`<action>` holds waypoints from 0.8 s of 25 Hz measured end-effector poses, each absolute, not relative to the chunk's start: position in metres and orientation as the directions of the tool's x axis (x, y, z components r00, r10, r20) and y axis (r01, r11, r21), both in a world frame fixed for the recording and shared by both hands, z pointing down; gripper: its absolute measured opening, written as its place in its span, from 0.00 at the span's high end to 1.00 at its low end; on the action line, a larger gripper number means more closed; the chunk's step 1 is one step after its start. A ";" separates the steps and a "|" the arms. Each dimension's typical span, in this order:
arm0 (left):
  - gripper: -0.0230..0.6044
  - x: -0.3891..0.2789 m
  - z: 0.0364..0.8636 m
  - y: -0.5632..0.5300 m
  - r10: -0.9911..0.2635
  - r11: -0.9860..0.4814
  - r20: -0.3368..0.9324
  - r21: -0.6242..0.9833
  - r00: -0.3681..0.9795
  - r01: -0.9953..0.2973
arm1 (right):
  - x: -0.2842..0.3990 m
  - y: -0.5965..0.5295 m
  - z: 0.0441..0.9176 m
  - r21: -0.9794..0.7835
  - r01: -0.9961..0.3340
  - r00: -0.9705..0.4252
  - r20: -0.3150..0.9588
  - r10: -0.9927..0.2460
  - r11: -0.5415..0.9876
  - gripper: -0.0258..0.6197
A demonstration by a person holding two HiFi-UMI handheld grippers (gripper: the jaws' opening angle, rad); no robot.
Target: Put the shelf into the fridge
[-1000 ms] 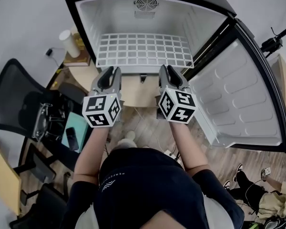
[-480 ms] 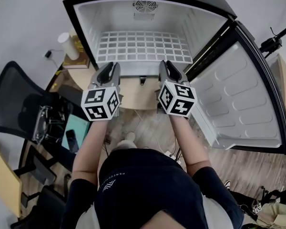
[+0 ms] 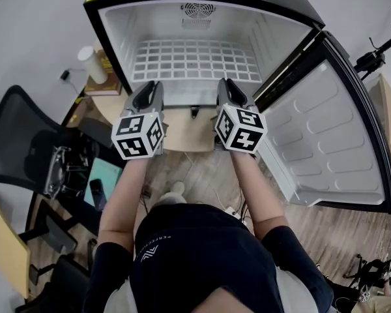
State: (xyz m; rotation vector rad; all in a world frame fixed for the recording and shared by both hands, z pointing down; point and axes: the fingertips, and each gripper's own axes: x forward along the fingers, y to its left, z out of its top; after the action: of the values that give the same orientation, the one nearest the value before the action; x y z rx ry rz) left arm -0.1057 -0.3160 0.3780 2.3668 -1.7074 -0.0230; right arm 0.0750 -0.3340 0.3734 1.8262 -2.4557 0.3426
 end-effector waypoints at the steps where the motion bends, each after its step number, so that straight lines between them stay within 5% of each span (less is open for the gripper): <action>1: 0.87 -0.106 0.378 -0.317 -0.939 -0.298 0.115 0.191 0.323 -0.935 | 0.075 -0.335 0.373 -0.138 -0.953 -0.293 0.180 -0.939 0.271 0.88; 20: 0.84 -0.106 0.376 -0.335 -0.930 -0.322 0.105 0.223 0.351 -0.920 | 0.071 -0.353 0.373 -0.115 -0.950 -0.308 0.202 -0.930 0.290 0.87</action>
State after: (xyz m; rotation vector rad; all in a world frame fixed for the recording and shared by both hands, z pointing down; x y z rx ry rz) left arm -0.1059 -0.3352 0.3762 2.3721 -1.6609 -0.0609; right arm 0.0706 -0.3529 0.3730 1.7877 -2.4447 0.3252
